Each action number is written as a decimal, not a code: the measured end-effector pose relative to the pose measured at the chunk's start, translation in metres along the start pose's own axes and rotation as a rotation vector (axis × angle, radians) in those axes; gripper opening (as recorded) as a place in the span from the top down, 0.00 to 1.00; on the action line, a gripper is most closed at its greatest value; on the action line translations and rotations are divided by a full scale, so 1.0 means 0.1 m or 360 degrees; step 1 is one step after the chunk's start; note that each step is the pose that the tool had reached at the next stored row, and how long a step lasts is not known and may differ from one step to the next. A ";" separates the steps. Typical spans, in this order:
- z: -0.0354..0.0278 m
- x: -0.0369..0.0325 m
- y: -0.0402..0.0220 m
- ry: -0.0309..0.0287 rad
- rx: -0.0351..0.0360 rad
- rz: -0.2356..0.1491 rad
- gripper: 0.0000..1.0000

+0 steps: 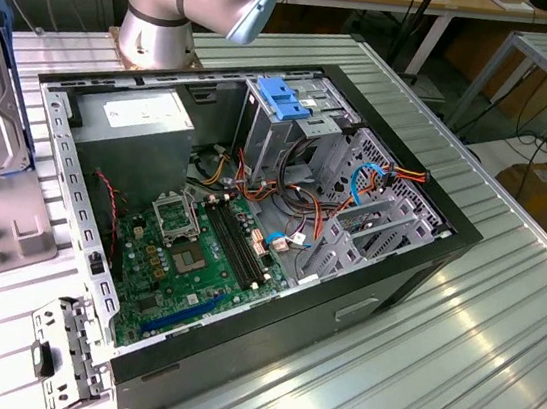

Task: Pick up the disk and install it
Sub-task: 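Pick up the disk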

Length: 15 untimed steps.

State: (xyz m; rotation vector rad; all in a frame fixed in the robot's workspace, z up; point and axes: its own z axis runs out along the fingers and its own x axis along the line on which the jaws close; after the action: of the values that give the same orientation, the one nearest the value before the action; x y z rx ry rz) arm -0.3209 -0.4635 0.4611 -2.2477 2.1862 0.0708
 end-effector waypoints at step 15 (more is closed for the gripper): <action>-0.006 0.176 0.005 -0.00001 0.0000 0.0000 0.64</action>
State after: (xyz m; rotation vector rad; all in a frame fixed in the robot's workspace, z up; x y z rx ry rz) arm -0.3209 -0.4811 0.4610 -2.2477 2.1860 0.0707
